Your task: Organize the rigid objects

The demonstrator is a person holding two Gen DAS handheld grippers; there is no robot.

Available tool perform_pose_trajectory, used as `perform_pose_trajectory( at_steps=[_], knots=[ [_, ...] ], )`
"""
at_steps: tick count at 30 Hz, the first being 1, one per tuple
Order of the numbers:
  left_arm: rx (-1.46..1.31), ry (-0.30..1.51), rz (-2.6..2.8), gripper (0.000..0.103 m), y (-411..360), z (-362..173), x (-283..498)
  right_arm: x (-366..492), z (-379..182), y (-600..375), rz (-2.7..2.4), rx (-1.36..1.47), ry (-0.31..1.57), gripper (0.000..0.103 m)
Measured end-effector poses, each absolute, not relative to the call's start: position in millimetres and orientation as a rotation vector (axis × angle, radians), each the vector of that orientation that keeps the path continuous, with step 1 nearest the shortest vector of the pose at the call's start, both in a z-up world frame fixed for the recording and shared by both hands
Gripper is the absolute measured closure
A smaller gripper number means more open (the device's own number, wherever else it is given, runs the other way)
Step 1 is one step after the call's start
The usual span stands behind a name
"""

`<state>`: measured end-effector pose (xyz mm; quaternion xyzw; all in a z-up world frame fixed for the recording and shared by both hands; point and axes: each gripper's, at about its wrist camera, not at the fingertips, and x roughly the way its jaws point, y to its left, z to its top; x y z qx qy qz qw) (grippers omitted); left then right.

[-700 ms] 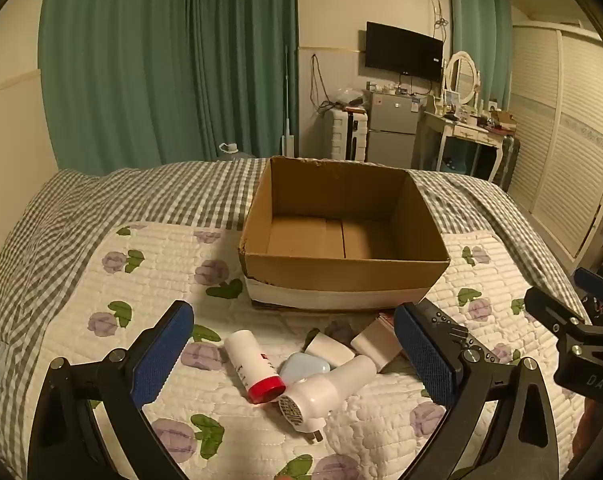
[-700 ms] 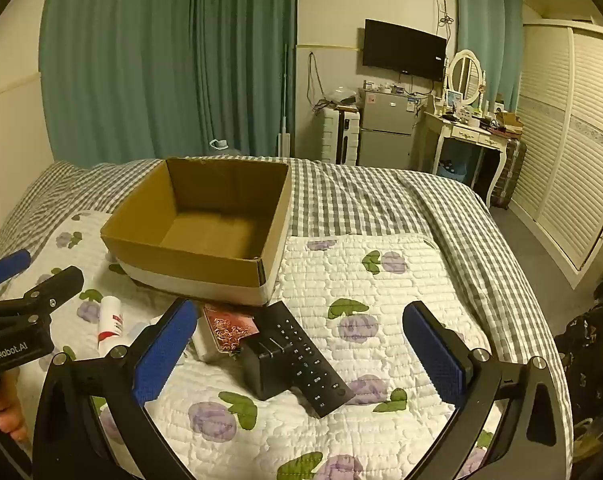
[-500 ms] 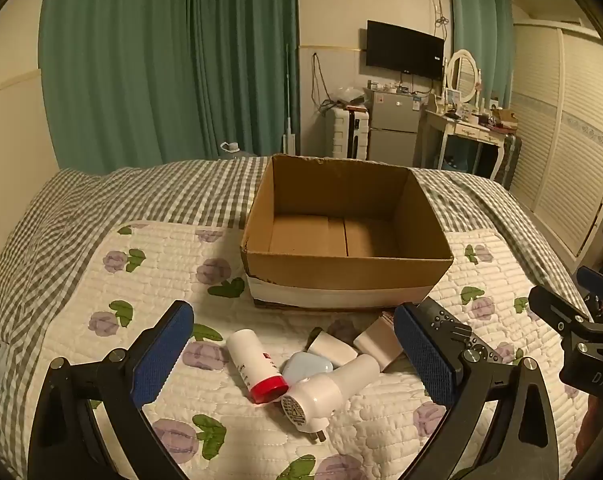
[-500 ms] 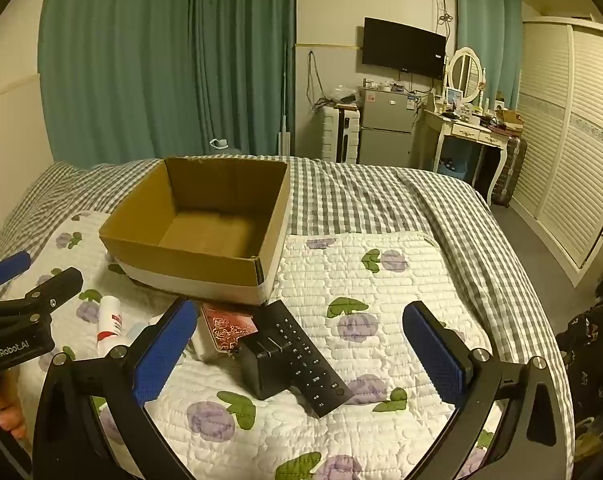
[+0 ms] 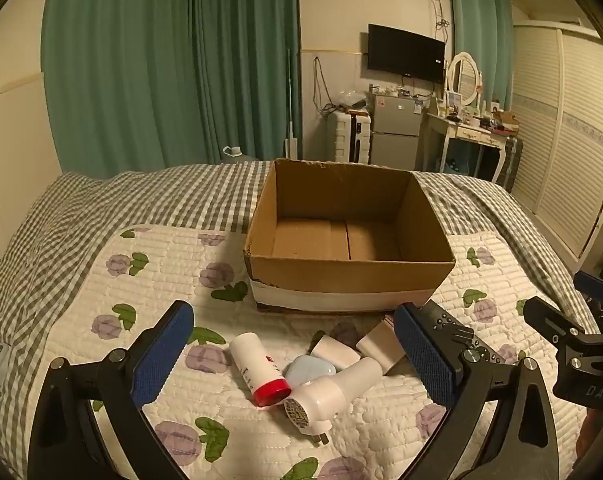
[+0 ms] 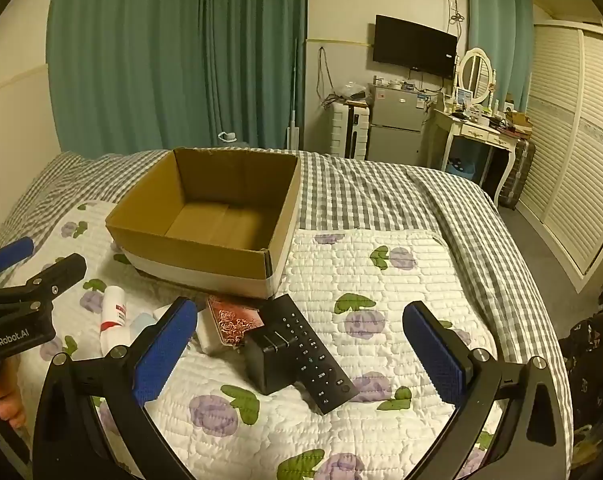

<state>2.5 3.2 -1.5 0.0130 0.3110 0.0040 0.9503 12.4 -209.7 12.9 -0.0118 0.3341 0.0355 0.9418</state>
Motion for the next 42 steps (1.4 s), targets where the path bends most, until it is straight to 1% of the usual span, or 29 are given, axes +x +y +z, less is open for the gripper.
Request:
perform_pose_trajectory(
  at_steps=[42],
  knots=[
    [0.043,0.637,0.018,0.001,4.8,-5.9,4.2,13.0,6.3,-200.7,0.112,-0.056,0.712,0.000]
  ],
)
